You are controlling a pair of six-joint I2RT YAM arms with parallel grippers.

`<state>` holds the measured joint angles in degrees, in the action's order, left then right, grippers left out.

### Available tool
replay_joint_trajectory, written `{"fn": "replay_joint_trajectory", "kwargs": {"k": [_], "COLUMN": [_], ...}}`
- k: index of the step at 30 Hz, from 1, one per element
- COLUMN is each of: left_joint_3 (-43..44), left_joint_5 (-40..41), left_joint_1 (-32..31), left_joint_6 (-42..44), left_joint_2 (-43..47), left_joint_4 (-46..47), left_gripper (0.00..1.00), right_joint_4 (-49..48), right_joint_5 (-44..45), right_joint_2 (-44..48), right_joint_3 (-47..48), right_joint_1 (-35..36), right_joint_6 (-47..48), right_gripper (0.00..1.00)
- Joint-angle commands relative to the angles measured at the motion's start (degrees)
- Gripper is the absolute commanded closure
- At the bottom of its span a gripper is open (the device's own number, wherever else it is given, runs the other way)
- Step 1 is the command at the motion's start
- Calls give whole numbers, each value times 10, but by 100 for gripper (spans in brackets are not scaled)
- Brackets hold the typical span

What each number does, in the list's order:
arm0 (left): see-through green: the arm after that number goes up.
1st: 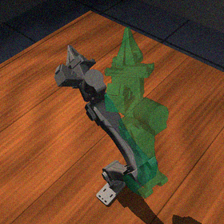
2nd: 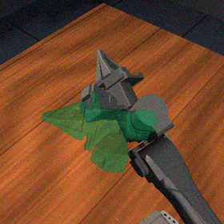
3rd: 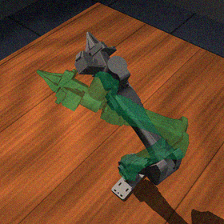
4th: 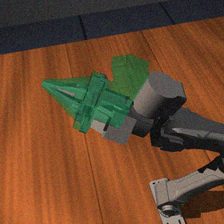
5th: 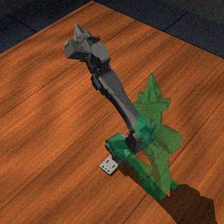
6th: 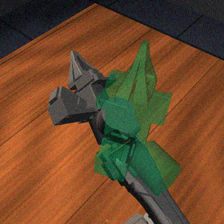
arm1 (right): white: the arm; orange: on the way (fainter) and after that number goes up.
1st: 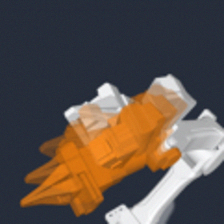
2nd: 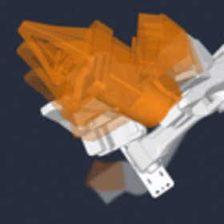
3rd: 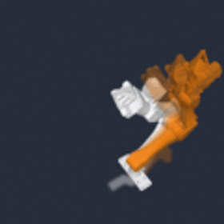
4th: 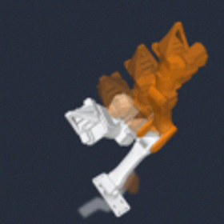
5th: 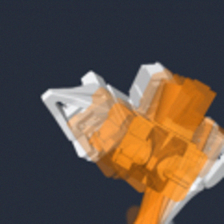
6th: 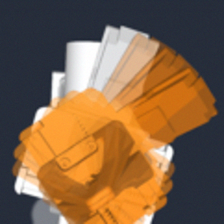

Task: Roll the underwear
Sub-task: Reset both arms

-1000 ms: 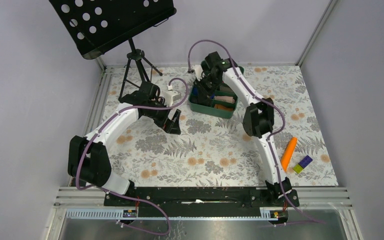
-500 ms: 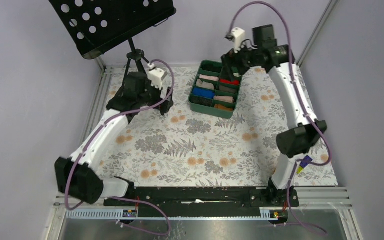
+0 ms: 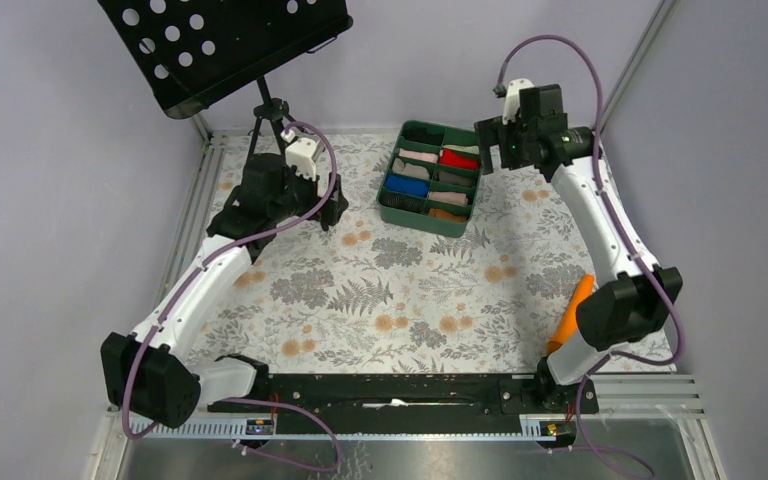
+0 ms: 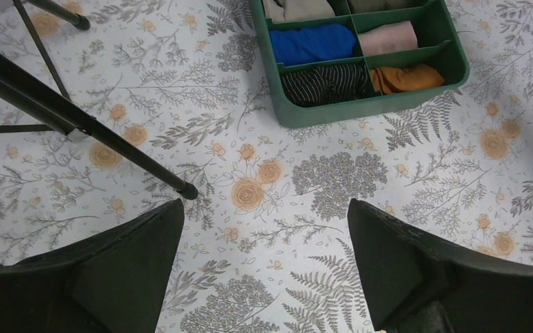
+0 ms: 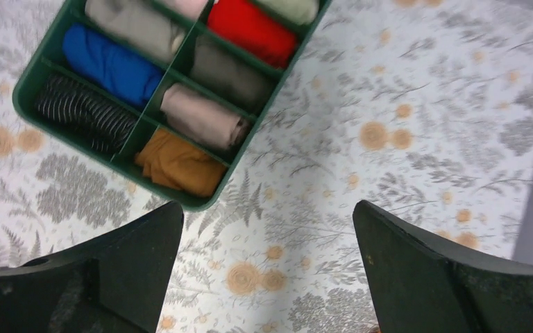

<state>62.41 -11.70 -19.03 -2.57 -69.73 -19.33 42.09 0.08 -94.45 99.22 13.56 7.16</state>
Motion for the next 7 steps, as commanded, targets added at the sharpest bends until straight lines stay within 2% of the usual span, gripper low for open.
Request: {"fn": "replay_joint_trajectory", "kwargs": {"k": [1, 4, 7], "left_joint_3": [46, 58, 43], "left_joint_5": [16, 20, 15], "left_joint_1": [0, 0, 1], "left_joint_6": [21, 21, -23], "left_joint_2": [5, -3, -6], "left_joint_4": [18, 18, 31], "left_gripper": [1, 1, 1], "right_joint_4": [-94, -163, -171], "right_joint_5": [95, 75, 48], "right_joint_2": [94, 153, 177], "right_joint_3": [14, -67, -123], "right_joint_1": [4, 4, 4], "right_joint_6": [-20, -26, -46], "right_gripper": [1, 0, 0]}}
